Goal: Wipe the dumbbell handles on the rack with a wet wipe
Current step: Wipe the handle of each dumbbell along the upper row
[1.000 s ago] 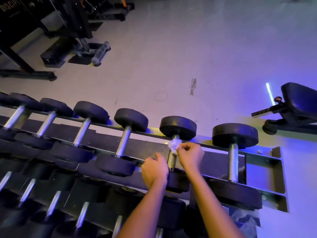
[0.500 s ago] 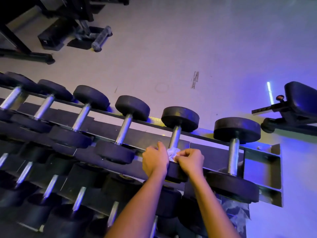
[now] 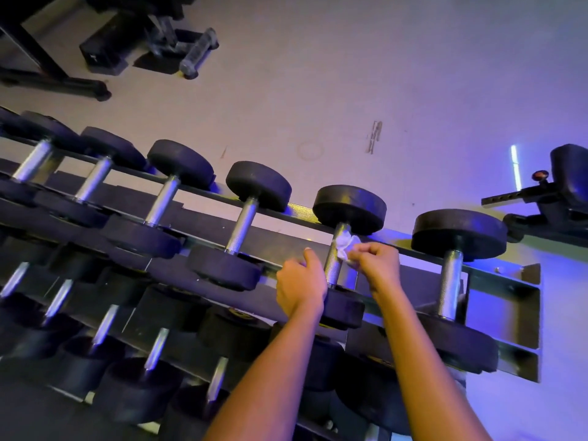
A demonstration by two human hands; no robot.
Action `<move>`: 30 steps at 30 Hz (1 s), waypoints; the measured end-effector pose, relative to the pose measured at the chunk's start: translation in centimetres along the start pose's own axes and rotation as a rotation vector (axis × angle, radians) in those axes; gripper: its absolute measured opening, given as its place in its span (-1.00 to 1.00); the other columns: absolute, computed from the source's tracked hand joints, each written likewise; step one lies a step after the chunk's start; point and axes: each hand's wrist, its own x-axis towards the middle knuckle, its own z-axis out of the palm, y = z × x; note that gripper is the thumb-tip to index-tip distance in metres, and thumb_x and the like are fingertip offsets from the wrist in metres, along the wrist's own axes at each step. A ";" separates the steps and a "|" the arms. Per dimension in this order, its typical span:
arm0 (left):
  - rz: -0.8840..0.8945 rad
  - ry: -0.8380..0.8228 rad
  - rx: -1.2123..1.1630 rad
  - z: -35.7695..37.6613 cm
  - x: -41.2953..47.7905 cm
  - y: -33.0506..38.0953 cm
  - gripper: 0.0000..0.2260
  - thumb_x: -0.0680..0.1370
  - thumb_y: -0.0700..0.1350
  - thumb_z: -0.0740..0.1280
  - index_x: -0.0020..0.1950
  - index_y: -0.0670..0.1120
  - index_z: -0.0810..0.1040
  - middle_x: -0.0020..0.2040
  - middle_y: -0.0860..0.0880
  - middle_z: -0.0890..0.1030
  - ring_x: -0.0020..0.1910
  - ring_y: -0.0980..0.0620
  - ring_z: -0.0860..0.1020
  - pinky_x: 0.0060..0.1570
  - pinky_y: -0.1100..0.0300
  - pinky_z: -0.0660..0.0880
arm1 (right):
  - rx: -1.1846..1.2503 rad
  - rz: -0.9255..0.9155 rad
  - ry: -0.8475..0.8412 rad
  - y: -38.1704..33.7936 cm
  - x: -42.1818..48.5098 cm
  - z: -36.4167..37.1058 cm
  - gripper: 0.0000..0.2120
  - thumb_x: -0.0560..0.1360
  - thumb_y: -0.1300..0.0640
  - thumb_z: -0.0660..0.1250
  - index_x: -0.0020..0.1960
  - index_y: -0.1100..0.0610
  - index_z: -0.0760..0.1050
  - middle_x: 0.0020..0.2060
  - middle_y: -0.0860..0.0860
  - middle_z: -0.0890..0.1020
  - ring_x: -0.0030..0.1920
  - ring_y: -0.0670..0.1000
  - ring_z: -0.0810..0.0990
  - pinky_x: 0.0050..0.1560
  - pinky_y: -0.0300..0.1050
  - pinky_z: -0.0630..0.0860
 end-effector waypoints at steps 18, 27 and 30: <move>0.018 0.027 -0.088 -0.5 -0.6 0.0 -0.49 0.63 0.22 -0.01 -0.10 -0.12 0.54 -0.18 -0.05 0.49 -0.20 -0.02 0.42 -0.24 0.12 0.31 | -0.496 -0.441 0.243 -3.3 -0.9 3.4 -0.92 0.40 0.23 0.38 -0.26 0.21 0.59 -0.33 0.14 0.60 -0.27 0.13 0.55 -0.30 -0.12 0.45; 0.026 0.023 -0.132 -0.7 -0.8 0.1 -0.43 0.63 0.22 -0.07 0.03 -0.14 0.59 -0.15 -0.06 0.48 -0.18 0.02 0.37 -0.22 0.12 0.26 | -0.546 -0.134 0.076 0.0 -5.1 2.3 -0.91 0.30 0.18 0.47 -0.35 0.17 0.63 -0.34 0.06 0.66 -0.22 0.07 0.61 -0.16 -0.16 0.50; 0.030 0.019 -0.133 -0.8 -0.8 0.2 -0.41 0.62 0.23 -0.08 0.03 -0.14 0.60 -0.05 -0.14 0.58 -0.17 0.00 0.36 -0.21 0.11 0.26 | -0.517 -0.163 0.143 -0.4 -4.2 3.2 -0.88 0.29 0.20 0.38 -0.40 0.21 0.57 -0.44 0.08 0.60 -0.32 0.12 0.59 -0.26 -0.09 0.55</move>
